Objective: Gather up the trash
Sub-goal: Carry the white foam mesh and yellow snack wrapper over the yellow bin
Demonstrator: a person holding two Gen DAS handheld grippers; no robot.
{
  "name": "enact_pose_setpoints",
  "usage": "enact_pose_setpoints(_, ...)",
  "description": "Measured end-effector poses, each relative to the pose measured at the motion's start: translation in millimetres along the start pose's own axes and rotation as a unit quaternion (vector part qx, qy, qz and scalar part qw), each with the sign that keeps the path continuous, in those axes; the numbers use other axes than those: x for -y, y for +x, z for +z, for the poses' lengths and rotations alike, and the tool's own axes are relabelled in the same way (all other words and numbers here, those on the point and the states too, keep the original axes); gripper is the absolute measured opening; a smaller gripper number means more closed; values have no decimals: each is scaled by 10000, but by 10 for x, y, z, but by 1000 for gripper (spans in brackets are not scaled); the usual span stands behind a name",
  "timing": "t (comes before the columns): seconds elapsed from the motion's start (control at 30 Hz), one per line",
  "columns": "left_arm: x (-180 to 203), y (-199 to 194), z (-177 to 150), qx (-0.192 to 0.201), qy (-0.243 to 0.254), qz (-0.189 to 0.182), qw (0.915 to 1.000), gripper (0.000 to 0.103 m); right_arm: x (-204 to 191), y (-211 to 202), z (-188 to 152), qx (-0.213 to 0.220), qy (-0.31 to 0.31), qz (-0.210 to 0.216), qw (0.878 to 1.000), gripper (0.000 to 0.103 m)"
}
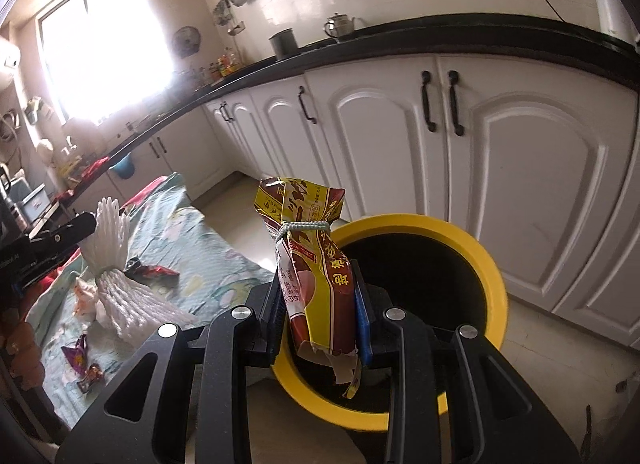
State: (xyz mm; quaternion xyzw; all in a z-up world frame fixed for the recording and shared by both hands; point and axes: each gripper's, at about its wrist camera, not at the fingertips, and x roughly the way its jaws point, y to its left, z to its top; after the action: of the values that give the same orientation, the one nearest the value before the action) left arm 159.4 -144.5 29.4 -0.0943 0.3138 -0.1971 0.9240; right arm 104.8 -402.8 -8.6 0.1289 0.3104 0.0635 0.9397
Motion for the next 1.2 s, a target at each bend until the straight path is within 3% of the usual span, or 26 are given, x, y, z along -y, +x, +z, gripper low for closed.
enact_pose_setpoints(0.67,407,548,-229,-131,676,267,9973,5,349,59,-79,-66,334,-311,9989,27)
enact_pose_setpoints(1.2,494,978,-450,-572,767,290,9950,5,497,201,-202,-350,468,-554,9968,28)
